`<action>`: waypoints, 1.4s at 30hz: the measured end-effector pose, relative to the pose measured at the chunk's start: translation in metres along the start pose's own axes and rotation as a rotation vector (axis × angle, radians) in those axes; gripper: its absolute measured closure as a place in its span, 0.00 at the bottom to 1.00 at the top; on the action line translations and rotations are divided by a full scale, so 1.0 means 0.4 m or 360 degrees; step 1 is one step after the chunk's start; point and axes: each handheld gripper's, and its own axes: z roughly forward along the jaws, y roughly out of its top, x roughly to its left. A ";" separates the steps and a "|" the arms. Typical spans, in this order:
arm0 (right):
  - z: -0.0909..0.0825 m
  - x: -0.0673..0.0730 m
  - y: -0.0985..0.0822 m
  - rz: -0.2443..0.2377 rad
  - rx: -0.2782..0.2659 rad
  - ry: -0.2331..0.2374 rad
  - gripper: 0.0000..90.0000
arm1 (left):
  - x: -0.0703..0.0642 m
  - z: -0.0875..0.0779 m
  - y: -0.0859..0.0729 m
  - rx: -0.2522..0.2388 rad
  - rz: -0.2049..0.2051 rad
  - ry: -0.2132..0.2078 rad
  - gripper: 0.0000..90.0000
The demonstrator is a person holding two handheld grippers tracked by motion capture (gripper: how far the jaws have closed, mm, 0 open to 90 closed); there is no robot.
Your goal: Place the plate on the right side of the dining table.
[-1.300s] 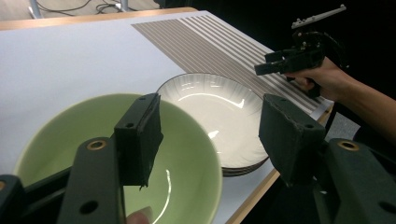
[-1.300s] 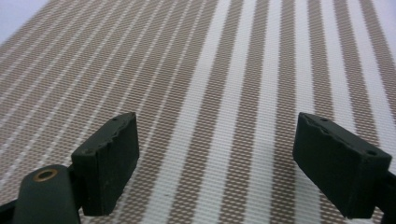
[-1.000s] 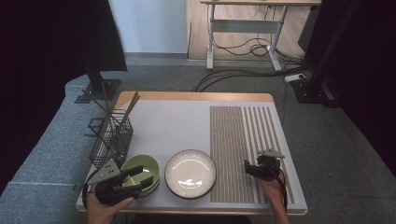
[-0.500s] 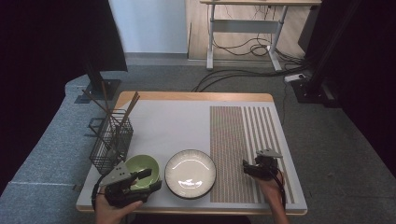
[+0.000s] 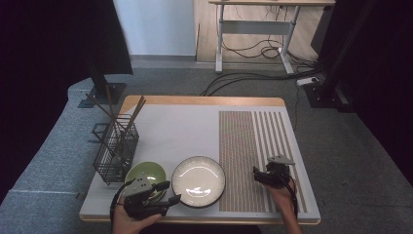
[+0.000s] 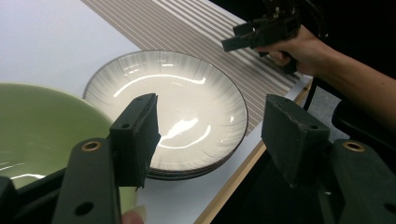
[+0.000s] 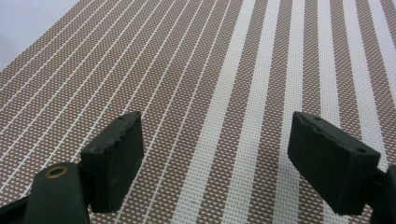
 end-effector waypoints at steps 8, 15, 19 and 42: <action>0.003 0.003 -0.001 -0.0023 0.0006 -0.0004 0.21 | -0.022 0.046 -0.012 0.0007 0.0019 -0.0012 0.41; 0.005 0.001 -0.003 -0.0032 0.0011 -0.0018 0.21 | -0.035 0.087 -0.028 0.0059 0.0037 -0.0047 0.40; 0.006 -0.001 -0.005 -0.0036 0.0015 -0.0017 0.21 | -0.033 0.089 -0.030 0.0061 0.0041 -0.0043 0.41; 0.010 0.004 -0.006 -0.0061 0.0029 -0.0019 0.22 | -0.066 0.136 -0.043 0.0099 0.0110 -0.0045 0.41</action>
